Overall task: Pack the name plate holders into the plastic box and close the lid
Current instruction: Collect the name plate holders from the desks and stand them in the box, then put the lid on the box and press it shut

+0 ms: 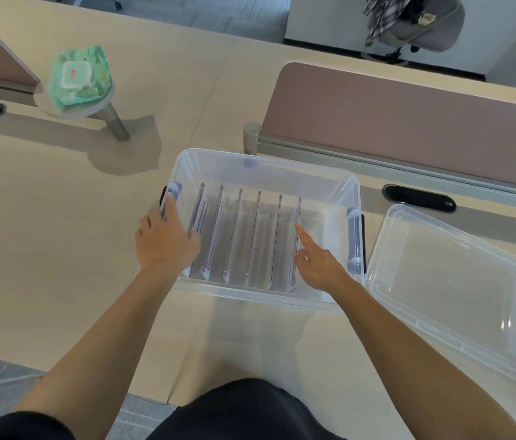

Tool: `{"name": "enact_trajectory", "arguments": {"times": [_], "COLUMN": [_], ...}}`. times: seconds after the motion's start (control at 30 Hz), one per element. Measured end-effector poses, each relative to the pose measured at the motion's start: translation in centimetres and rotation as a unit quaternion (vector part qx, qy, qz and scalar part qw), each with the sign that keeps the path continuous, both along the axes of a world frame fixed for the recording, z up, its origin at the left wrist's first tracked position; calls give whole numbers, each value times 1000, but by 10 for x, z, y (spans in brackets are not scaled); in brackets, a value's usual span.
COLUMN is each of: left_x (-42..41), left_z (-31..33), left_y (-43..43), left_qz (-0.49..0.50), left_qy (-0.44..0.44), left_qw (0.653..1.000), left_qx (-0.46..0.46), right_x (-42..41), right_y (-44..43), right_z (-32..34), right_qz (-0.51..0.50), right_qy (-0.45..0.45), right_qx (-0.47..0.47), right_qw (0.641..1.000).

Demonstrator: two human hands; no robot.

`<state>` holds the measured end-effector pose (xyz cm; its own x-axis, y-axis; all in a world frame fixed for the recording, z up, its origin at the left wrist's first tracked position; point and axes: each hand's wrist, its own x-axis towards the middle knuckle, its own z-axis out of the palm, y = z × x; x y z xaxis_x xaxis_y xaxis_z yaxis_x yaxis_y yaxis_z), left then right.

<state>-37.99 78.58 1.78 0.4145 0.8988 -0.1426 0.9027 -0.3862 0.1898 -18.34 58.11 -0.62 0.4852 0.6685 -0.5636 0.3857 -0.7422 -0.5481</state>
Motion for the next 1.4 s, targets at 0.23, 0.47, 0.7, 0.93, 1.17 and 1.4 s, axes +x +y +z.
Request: {"name": "enact_trajectory", "arguments": {"times": [0.23,0.47,0.7,0.93,1.17,1.4], "left_x": [17,56,112,185,243,293], "left_z": [9,20,37,54,56,3], "left_y": [-31,-80,-156,-243,-297,-294], "left_qz": [-110,-215,-278,-209,-187,-86], "left_qy": [-91,-181,-220,-224,-182,-113], "left_qw": [990,954,904,900,931,922], "left_qx": [-15,-106,-238,-311,-257,-359], "right_x": [-12,-6,27,102,178,240], "right_y": [-5,-65,-158,-266,-338,-364], "right_z": [63,109,113,82,44,14], "right_qz": [-27,-134,-249,-330,-344,-399], "right_qy": [-118,-164,-147,-66,-9,10], "right_qx": [8,26,33,73,73,16], "right_qw": [993,977,957,939,936,917]}}
